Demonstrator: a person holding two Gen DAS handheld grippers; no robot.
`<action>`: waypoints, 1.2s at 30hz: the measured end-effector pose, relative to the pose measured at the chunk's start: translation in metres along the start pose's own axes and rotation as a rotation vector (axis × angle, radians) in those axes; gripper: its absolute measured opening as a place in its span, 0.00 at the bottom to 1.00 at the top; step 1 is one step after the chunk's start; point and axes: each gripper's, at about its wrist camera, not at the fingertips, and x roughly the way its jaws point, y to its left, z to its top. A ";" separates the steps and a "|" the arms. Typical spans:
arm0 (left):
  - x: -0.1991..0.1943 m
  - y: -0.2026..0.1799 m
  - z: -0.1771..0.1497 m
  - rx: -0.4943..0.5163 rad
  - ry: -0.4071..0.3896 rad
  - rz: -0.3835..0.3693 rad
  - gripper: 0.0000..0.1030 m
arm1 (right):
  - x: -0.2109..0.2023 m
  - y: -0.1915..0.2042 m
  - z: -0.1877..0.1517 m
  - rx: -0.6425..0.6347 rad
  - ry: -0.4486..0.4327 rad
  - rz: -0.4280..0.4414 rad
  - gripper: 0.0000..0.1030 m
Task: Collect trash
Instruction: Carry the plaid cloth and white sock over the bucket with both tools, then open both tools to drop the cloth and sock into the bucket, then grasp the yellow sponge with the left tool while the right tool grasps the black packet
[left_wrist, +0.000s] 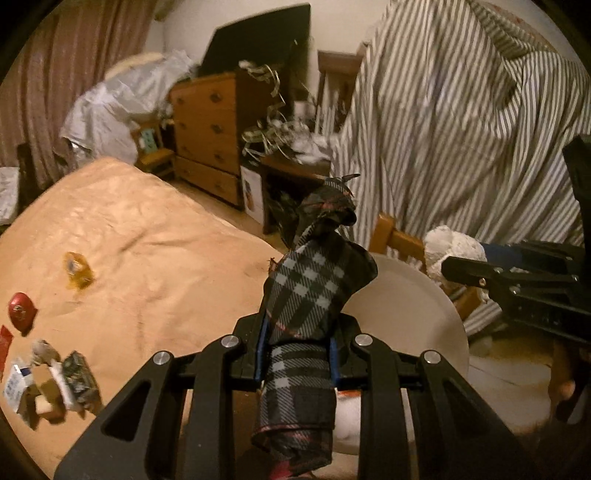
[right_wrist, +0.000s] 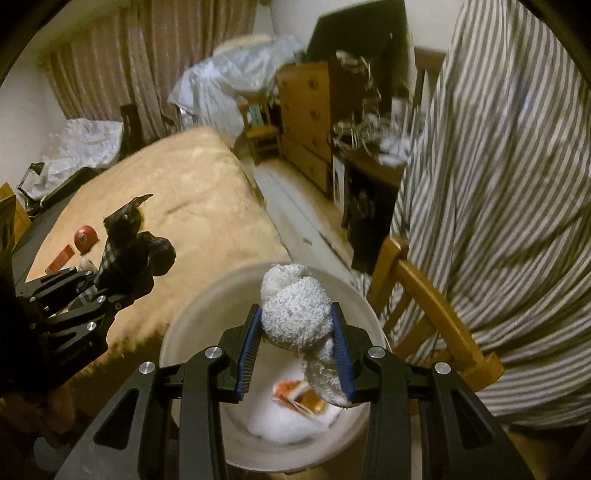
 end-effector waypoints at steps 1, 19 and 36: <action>0.005 -0.001 -0.002 0.005 0.014 -0.002 0.23 | 0.004 -0.002 -0.001 0.003 0.018 0.003 0.37; 0.047 -0.018 -0.013 0.046 0.135 -0.027 0.29 | 0.034 -0.001 -0.016 0.044 0.106 0.055 0.42; 0.035 -0.008 -0.017 0.031 0.108 -0.001 0.61 | 0.013 0.006 -0.015 0.053 0.034 0.062 0.57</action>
